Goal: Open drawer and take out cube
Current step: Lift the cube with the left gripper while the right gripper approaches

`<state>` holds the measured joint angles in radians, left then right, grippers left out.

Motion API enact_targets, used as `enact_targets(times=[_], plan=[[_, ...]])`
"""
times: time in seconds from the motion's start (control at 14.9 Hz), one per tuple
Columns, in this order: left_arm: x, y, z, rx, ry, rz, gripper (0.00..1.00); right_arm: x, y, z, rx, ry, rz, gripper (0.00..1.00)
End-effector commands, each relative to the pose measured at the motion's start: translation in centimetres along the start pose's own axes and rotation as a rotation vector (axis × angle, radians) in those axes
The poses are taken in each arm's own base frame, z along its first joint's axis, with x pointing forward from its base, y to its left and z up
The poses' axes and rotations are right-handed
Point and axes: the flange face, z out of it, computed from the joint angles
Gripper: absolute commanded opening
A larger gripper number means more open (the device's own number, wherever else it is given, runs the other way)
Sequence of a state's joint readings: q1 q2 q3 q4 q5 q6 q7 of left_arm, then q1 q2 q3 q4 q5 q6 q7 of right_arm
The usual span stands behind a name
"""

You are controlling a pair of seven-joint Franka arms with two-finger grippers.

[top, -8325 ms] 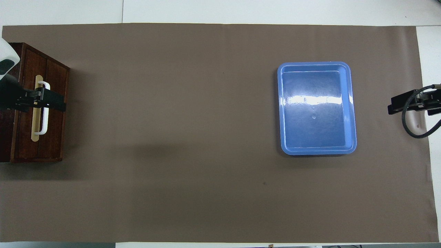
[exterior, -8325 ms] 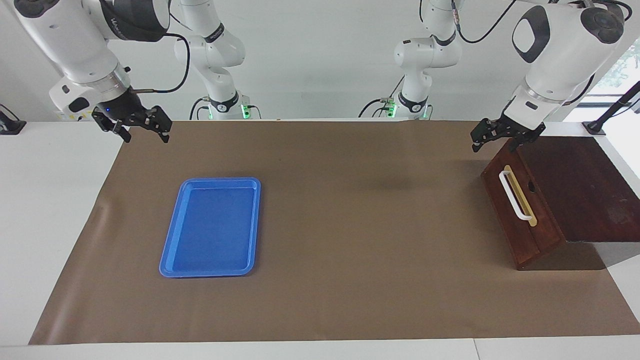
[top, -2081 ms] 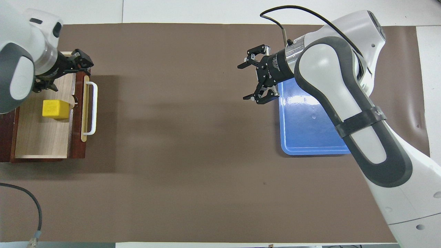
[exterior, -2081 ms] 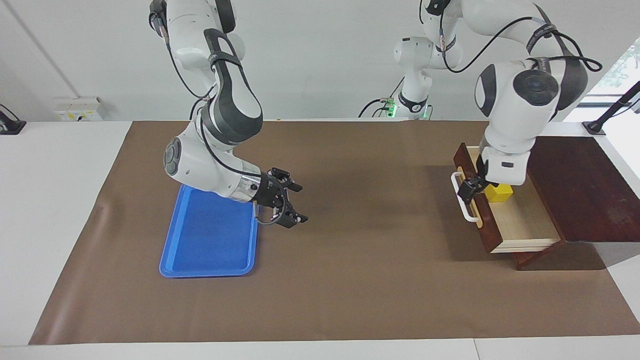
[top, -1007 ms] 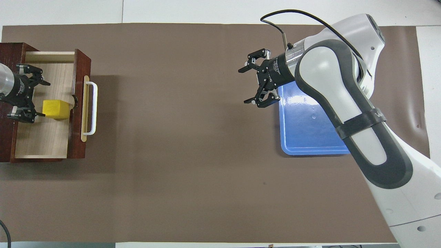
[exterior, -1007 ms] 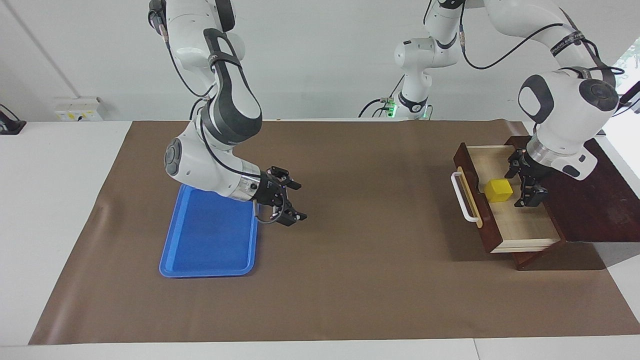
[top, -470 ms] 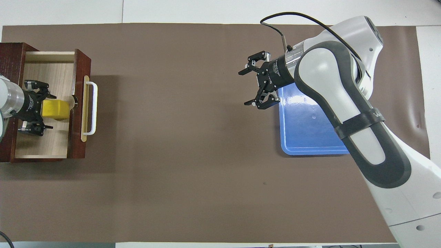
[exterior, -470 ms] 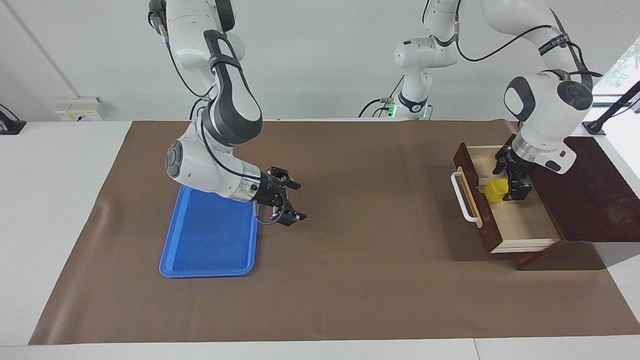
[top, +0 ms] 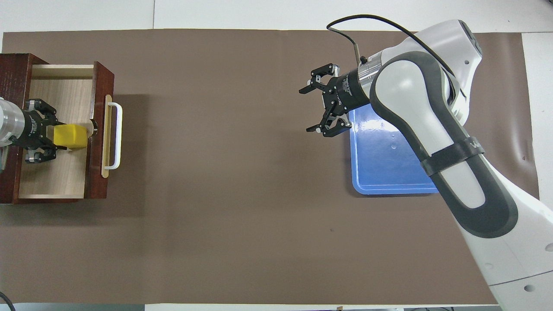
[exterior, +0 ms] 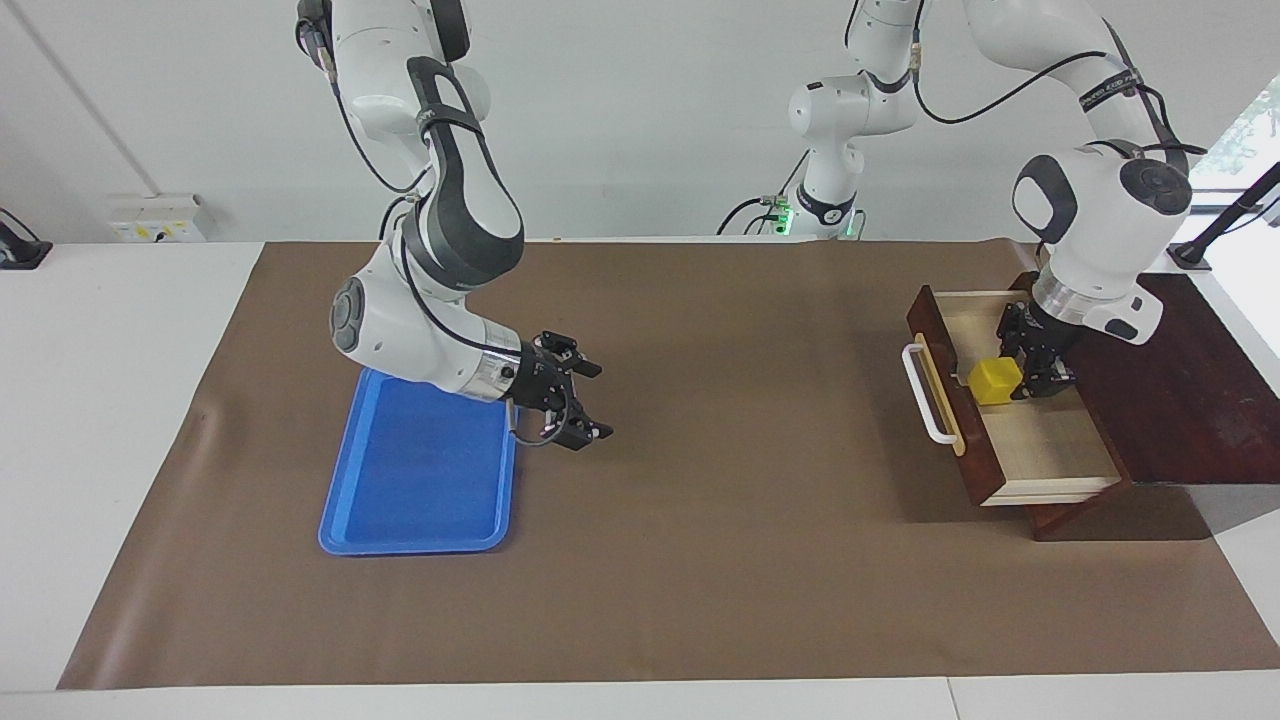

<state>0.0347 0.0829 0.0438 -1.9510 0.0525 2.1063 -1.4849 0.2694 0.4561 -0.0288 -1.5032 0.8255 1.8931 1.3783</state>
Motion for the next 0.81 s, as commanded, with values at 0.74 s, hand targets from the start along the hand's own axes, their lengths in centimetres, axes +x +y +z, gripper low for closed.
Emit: enact_targets(times=[0.74], plan=[[-26.3,4.2,-9.8,0.067,-0.014,-0.129,0.00,-0.9,0.3,-0.6,0.043,-0.036,-0.005,0.97]])
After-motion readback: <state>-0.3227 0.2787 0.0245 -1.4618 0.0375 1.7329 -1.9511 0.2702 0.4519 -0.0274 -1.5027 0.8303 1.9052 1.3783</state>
